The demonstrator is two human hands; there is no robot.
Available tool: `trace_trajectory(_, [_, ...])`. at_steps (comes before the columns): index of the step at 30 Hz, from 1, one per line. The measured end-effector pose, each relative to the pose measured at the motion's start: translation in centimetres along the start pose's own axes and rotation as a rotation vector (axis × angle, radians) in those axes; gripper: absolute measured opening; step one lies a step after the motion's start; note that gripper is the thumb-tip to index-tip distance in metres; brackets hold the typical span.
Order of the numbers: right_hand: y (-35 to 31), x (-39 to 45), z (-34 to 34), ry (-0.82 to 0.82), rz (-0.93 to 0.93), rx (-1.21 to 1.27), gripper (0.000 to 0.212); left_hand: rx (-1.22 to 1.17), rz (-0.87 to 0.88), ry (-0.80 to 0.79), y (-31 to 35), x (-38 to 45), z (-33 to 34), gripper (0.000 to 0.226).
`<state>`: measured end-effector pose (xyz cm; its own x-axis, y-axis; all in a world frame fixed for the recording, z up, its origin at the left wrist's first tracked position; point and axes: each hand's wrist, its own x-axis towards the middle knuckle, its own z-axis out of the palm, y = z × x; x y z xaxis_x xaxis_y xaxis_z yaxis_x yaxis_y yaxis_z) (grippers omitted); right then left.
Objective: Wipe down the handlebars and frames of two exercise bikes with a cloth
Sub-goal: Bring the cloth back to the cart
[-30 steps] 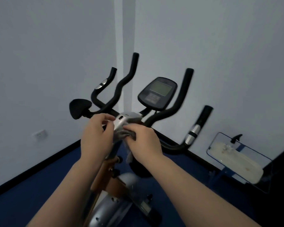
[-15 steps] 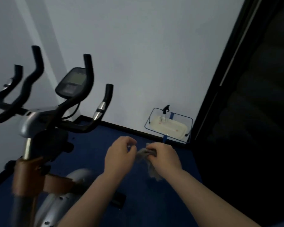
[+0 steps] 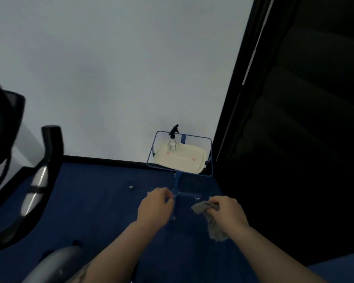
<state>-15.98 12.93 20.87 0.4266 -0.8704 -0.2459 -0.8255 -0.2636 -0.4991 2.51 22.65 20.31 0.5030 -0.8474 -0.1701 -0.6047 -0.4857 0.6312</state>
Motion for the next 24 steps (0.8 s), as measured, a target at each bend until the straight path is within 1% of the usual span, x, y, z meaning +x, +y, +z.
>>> trace_trajectory(4, [-0.3, 4.3, 0.3, 0.015, 0.032, 0.074, 0.01, 0.017, 0.0, -0.054, 0.1, 4.9, 0.1, 0.019])
trace_trajectory(10, [-0.3, 12.2, 1.7, -0.004, 0.039, 0.104, 0.018, -0.005, -0.051, -0.092, -0.5, 12.1, 1.7, 0.017])
trace_trajectory(14, [-0.1, 18.4, 3.1, -0.1, 0.019, 0.107, 0.01, -0.011, -0.157, -0.069, -1.2, 17.0, 3.3, 0.017])
trace_trajectory(16, [0.0, 21.5, 3.5, -0.148, 0.025, 0.103, 0.01, -0.02, -0.221, -0.083, -1.2, 19.1, 4.0, 0.018])
trace_trajectory(19, [0.1, 26.8, 3.9, -0.146, -0.003, 0.15, 0.014, -0.024, -0.279, -0.108, -1.0, 22.5, 4.7, 0.02])
trace_trajectory(21, [-0.3, 30.8, 4.1, -0.134, -0.027, 0.169, 0.02, -0.034, -0.313, -0.098, -1.0, 24.9, 4.9, 0.022])
trace_trajectory(24, [-1.1, 37.0, 5.4, -0.152, -0.08, 0.105, 0.028, -0.034, -0.347, -0.067, -1.4, 28.1, 5.0, 0.024])
